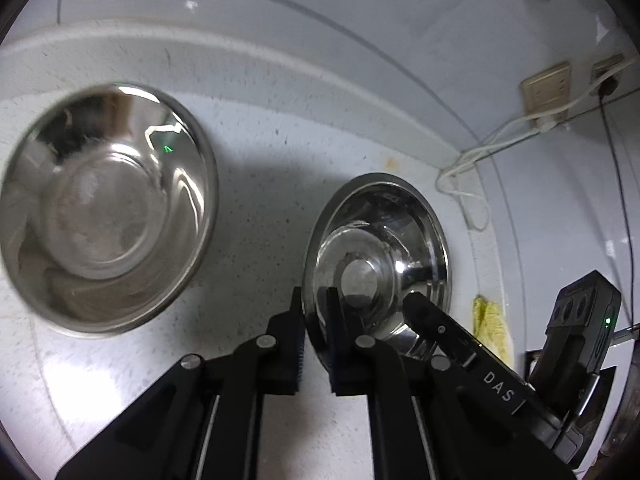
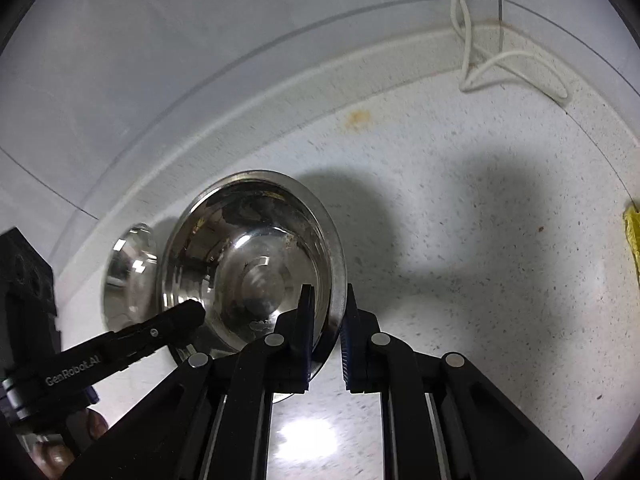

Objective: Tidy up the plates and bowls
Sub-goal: 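Lift the medium bowl and carry it over the large bowl, then lower the medium bowl into the large bowl and open both grippers, then move both grippers to the small steel bowl and close on its rim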

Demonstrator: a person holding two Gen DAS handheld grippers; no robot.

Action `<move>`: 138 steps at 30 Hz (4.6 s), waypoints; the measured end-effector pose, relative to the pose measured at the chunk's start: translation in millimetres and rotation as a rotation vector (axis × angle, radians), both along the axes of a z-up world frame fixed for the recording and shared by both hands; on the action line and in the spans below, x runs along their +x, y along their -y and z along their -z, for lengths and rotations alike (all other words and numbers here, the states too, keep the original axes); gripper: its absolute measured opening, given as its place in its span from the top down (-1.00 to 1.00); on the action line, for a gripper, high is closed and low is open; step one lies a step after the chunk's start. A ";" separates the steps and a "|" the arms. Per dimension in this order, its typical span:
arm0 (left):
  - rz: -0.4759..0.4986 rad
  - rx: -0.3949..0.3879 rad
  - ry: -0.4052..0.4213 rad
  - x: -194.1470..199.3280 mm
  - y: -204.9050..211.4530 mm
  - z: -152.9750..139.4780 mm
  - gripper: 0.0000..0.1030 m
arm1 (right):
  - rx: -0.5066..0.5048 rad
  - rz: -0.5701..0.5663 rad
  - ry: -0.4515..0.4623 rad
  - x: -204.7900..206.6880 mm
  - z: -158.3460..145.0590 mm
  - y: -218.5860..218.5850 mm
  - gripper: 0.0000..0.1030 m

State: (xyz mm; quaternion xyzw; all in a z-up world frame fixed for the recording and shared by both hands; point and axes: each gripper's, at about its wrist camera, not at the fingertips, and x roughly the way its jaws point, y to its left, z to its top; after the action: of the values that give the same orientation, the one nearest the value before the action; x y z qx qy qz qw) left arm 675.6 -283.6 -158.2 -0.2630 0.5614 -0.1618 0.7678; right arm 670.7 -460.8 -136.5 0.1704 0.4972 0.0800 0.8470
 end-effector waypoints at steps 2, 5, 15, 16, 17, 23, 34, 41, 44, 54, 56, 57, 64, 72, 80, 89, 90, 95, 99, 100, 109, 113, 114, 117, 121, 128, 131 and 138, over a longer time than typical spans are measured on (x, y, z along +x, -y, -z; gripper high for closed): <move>0.002 0.010 0.023 -7.9 -3.4 -16.3 0.85 | -0.005 -0.003 0.016 -7.9 -13.6 -2.5 0.79; -0.012 0.014 0.046 -23.5 -12.1 -42.9 0.84 | 0.000 -0.011 0.044 -20.8 -38.1 -9.3 0.79; -0.061 0.006 0.145 -111.3 -55.3 -149.3 0.85 | 0.013 -0.060 0.173 -95.3 -132.0 -41.4 0.79; -0.066 0.000 0.147 -125.9 -59.4 -156.2 0.85 | 0.009 -0.067 0.186 -109.1 -140.5 -44.8 0.79; -0.072 -0.013 0.149 -143.8 -64.7 -164.9 0.85 | 0.011 -0.070 0.196 -122.3 -146.3 -47.0 0.79; -0.076 -0.053 0.147 -236.5 -85.8 -184.9 0.85 | 0.029 -0.097 0.237 -212.2 -160.6 -56.6 0.79; -0.049 -0.061 -0.009 -354.0 -102.9 -106.3 0.85 | 0.073 -0.149 0.092 -339.6 -76.6 -57.5 0.79; -0.052 -0.004 -0.135 -366.2 -95.0 -38.6 0.85 | 0.097 -0.134 -0.079 -344.9 0.4 -55.4 0.79; -0.063 0.008 -0.164 -366.0 -93.8 -22.3 0.85 | 0.103 -0.133 -0.122 -339.6 16.9 -54.9 0.79; -0.081 0.070 -0.163 -362.1 -94.6 -10.3 0.82 | 0.074 -0.148 -0.138 -333.8 19.7 -61.3 0.78; -0.078 0.081 -0.151 -361.8 -94.2 -11.2 0.81 | 0.054 -0.149 -0.130 -334.7 19.6 -63.0 0.77; -0.079 0.086 -0.148 -360.8 -94.7 -11.3 0.81 | 0.049 -0.150 -0.128 -334.4 19.8 -63.0 0.77; -0.072 0.103 -0.119 -358.9 -92.6 -15.1 0.81 | 0.018 -0.154 -0.110 -330.7 19.0 -68.5 0.69; -0.039 0.123 -0.038 -361.9 -92.4 -36.4 0.49 | -0.009 -0.165 -0.066 -331.6 9.2 -68.9 0.49; -0.037 0.102 0.039 -358.8 -104.3 -64.0 0.38 | -0.030 -0.158 -0.009 -333.3 -9.3 -59.7 0.43; -0.124 0.067 0.026 -309.6 -134.4 -71.2 0.27 | -0.032 -0.109 0.058 -303.5 -41.8 -47.9 0.07; -0.133 0.062 0.020 -301.1 -138.5 -71.4 0.27 | -0.027 -0.107 0.063 -296.1 -46.0 -48.9 0.05; -0.180 0.058 0.003 -255.3 -153.6 -70.7 0.26 | -0.035 -0.112 0.083 -260.5 -55.9 -54.9 -0.03; -0.212 0.057 0.008 -214.5 -164.1 -67.0 0.26 | -0.034 -0.122 0.096 -227.2 -59.6 -61.6 -0.05; -0.219 0.055 0.006 -202.2 -166.3 -65.1 0.26 | -0.039 -0.123 0.098 -217.0 -59.8 -64.1 -0.05; -0.268 0.037 0.015 -109.0 -178.5 -43.5 0.26 | -0.037 -0.095 0.088 -112.3 -55.9 -96.5 -0.08; -0.313 0.044 0.012 -66.9 -185.7 -25.5 0.26 | -0.008 -0.091 0.067 -71.2 -37.3 -111.0 -0.08; -0.317 0.046 0.014 -59.3 -188.0 -22.0 0.26 | -0.005 -0.091 0.059 -62.9 -30.9 -114.8 -0.08; -0.312 0.046 0.013 -37.3 -191.6 -7.8 0.26 | 0.010 -0.088 0.041 -39.0 -13.4 -124.6 -0.08; -0.270 0.022 0.000 -15.7 -186.7 11.0 0.26 | 0.056 -0.082 0.010 -12.5 5.4 -133.2 -0.08; -0.249 0.013 -0.032 8.1 -178.8 34.2 0.26 | 0.028 -0.084 -0.029 13.4 26.6 -142.1 -0.07; -0.255 -0.002 -0.047 16.9 -180.2 42.3 0.28 | 0.019 -0.100 -0.040 19.6 33.5 -148.7 0.16; -0.217 -0.032 -0.011 31.0 -175.8 42.3 0.74 | 0.021 -0.119 -0.055 32.0 42.0 -162.6 0.79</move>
State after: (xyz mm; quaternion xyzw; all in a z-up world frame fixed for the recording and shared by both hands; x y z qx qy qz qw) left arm 706.6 -107.8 -200.6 -0.3353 0.5312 -0.0852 0.7734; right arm 702.7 -298.2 -178.5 0.1514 0.5285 0.1306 0.8250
